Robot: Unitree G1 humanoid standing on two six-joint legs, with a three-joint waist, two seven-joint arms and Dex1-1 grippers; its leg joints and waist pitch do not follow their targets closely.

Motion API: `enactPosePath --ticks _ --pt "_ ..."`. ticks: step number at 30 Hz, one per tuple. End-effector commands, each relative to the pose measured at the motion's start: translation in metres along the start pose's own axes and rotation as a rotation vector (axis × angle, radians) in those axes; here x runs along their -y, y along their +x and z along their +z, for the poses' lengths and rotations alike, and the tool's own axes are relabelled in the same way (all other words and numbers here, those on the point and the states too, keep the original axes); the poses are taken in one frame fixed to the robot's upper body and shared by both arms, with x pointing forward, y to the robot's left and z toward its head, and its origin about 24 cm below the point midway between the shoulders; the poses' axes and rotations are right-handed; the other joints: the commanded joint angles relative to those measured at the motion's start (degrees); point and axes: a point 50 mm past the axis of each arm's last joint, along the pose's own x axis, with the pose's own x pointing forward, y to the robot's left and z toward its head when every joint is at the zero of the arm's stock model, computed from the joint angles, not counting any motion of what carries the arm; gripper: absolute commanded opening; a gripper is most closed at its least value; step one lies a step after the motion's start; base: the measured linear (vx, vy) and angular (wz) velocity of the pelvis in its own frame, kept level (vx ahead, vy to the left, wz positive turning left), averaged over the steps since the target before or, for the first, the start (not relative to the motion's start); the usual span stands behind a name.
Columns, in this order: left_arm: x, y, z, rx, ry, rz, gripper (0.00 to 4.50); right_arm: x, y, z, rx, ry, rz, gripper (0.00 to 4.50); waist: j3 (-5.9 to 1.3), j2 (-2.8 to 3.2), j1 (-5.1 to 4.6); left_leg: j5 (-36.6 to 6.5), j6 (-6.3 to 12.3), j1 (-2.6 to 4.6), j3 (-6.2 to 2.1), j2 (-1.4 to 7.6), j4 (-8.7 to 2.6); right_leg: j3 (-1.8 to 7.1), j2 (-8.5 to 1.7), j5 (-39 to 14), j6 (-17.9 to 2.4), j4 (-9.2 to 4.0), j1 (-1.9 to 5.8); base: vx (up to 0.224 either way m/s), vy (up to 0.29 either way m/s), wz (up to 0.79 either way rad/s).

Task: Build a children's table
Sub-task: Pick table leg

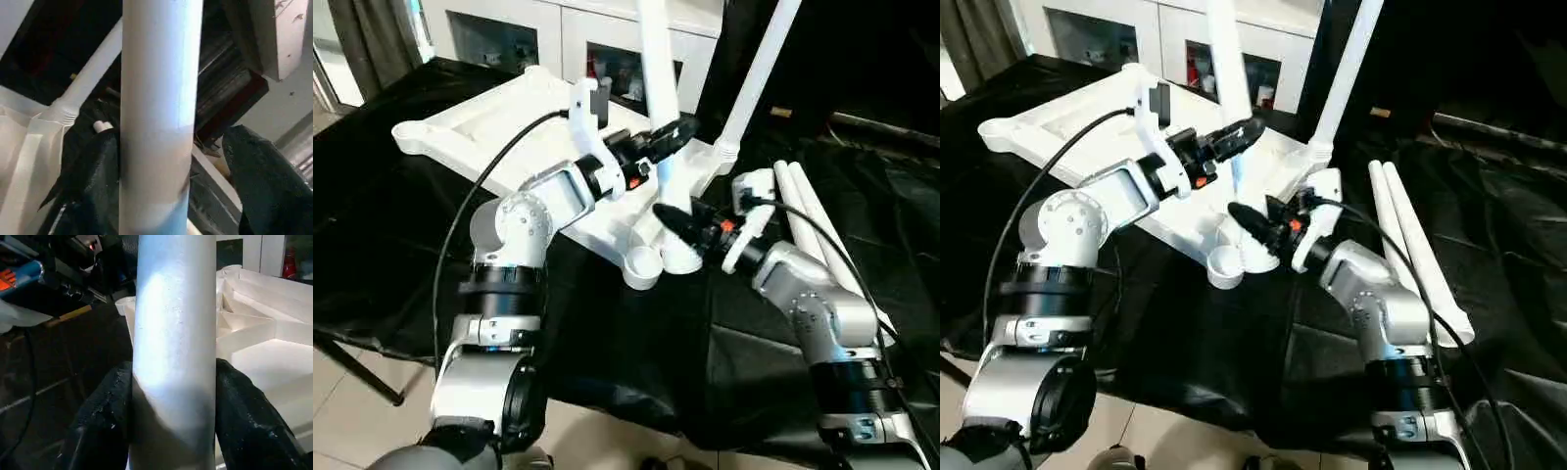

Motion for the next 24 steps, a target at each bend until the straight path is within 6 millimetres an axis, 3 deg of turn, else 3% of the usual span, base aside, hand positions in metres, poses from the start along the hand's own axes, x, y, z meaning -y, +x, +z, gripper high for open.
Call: enactPosePath --ticks 1,3,14,23,24 --pt "0.016 0.007 0.004 0.005 0.036 -0.051 3.2 -0.002 0.004 -0.009 -0.054 -0.027 0.015 1.89 -4.2 -0.08 -0.17 -6.56 1.63 0.64 0.7 -0.14 -3.49 1.74 -3.06 -8.91 -8.66 -3.58 4.3 0.0 0.0 0.0" --pt "0.016 0.008 0.003 0.002 0.035 -0.048 2.88 -0.003 0.005 -0.009 -0.053 -0.029 0.023 1.89 -4.13 -0.01 -0.13 -7.19 1.66 0.73 0.73 -0.17 -3.51 1.77 -3.04 -10.45 -8.24 -3.75 4.23 0.0 0.0 0.0" --pt "0.004 0.006 0.004 0.008 0.048 0.058 2.14 -0.01 0.009 -0.011 -0.07 -0.074 0.043 1.89 -4.09 -0.15 -0.2 -7.76 1.51 0.63 0.68 -0.2 -3.5 1.73 -2.97 -12.0 -7.06 -3.93 4.16 0.0 0.0 0.0" --pt "0.002 0.001 0.004 -0.007 0.12 0.041 1.9 -0.011 0.011 -0.008 -0.066 -0.09 0.045 1.88 -4.16 0.22 -0.16 -7.67 1.21 0.7 0.59 -0.17 -3.55 1.72 -2.96 -11.05 -7.35 -3.83 4.1 0.0 0.0 0.0" --pt "0.003 0.0 0.004 -0.009 0.136 0.015 1.88 -0.012 0.012 -0.007 -0.053 -0.06 0.053 2.44 -4.15 0.34 -0.18 -7.71 1.25 0.72 0.62 -0.2 -3.55 1.75 -2.96 -11.0 -7.38 -3.85 4.08 0.0 0.0 0.0"
